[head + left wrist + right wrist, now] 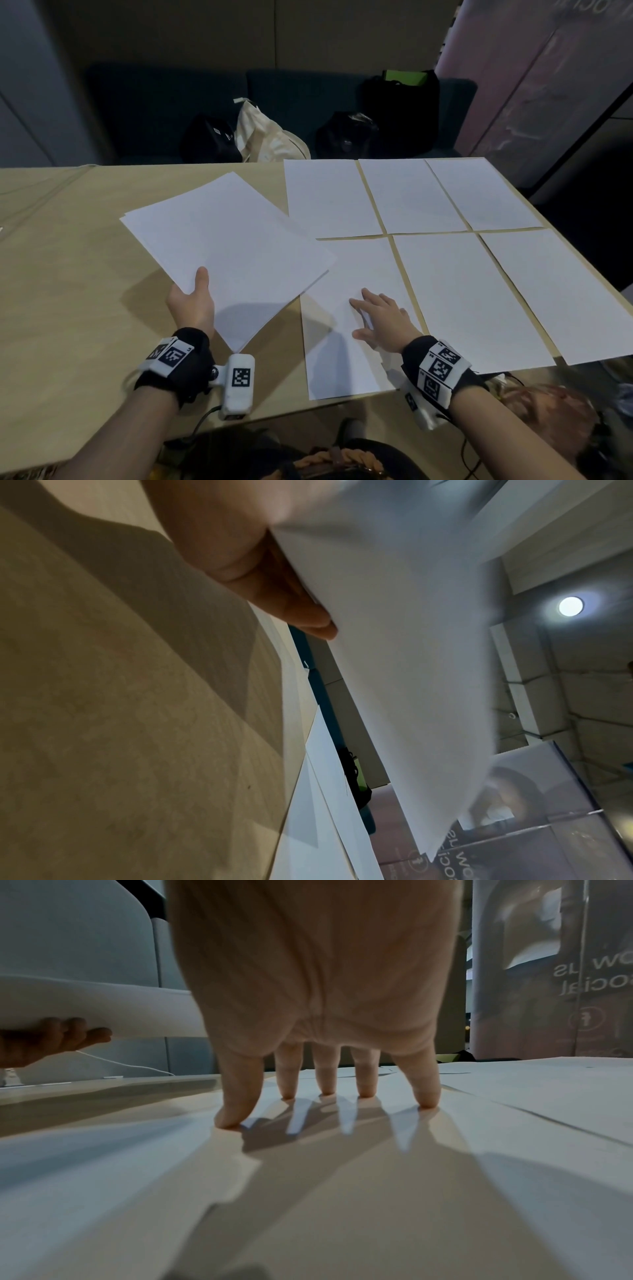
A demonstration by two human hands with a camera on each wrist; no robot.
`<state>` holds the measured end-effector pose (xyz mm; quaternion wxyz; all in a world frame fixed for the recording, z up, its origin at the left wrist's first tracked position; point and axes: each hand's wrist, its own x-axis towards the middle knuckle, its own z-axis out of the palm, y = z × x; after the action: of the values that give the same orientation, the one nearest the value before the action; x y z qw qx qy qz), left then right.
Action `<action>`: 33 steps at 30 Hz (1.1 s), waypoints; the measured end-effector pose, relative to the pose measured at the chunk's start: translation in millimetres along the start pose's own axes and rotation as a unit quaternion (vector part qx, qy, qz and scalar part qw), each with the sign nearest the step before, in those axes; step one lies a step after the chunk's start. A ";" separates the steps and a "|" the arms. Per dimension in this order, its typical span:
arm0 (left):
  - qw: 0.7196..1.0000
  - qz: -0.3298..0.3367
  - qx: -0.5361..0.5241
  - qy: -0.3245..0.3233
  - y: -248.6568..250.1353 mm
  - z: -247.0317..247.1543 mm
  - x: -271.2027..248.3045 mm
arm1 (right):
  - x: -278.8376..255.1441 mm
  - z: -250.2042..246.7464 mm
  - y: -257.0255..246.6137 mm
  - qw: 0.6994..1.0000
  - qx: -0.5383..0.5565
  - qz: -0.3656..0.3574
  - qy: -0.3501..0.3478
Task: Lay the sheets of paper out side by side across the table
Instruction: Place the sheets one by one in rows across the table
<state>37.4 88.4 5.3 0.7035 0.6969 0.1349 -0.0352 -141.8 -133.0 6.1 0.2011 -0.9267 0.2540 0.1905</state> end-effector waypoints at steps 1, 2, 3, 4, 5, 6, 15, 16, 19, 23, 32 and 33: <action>1.000 0.000 -0.001 -0.002 -0.4 0.2 0.5 | 0.1 0.0 0.4 1.000 0.000 0.000 0.000; 1.000 0.001 -0.001 -0.004 -0.6 0.4 0.9 | 0.5 0.1 0.8 1.000 0.001 0.000 0.000; 1.000 0.003 -0.002 -0.006 -0.7 0.6 1.1 | 0.9 0.2 1.2 1.000 0.000 -0.001 0.000; 1.000 0.004 -0.002 -0.006 -0.7 0.7 1.2 | 1.5 0.6 1.6 1.000 0.000 -0.002 0.001; 1.000 0.004 -0.002 -0.006 -0.9 0.7 1.6 | 2.0 0.9 1.8 1.000 -0.002 -0.002 0.000; 1.000 0.005 -0.002 -0.007 -1.1 0.6 2.0 | 2.3 1.1 2.1 1.000 -0.003 -0.002 -0.001; 0.998 0.019 0.017 -0.061 3.3 1.6 0.2 | 12.0 -27.3 -13.9 0.978 0.168 -0.040 0.112; 0.997 0.022 0.017 -0.074 4.5 2.3 -0.5 | 13.6 -36.0 -19.9 0.968 0.215 -0.042 0.120; 0.994 0.036 0.022 -0.097 9.6 3.3 -0.9 | 20.9 -58.3 -40.5 0.931 0.345 -0.034 0.113; 0.993 0.053 0.022 -0.099 15.3 0.4 5.9 | 30.8 -77.0 -61.1 0.875 0.476 -0.030 0.082; 0.993 0.029 -0.010 -0.116 23.1 -8.1 26.7 | 65.0 -72.4 -82.6 0.896 0.398 -0.038 0.194; 0.992 0.022 -0.013 -0.121 22.4 -9.8 28.7 | 68.0 -72.3 -85.3 0.890 0.407 -0.039 0.202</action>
<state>69.0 102.7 20.3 0.7243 0.6811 0.0339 -0.1019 -22.7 -126.4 59.9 0.5122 -0.7910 0.3086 -0.1293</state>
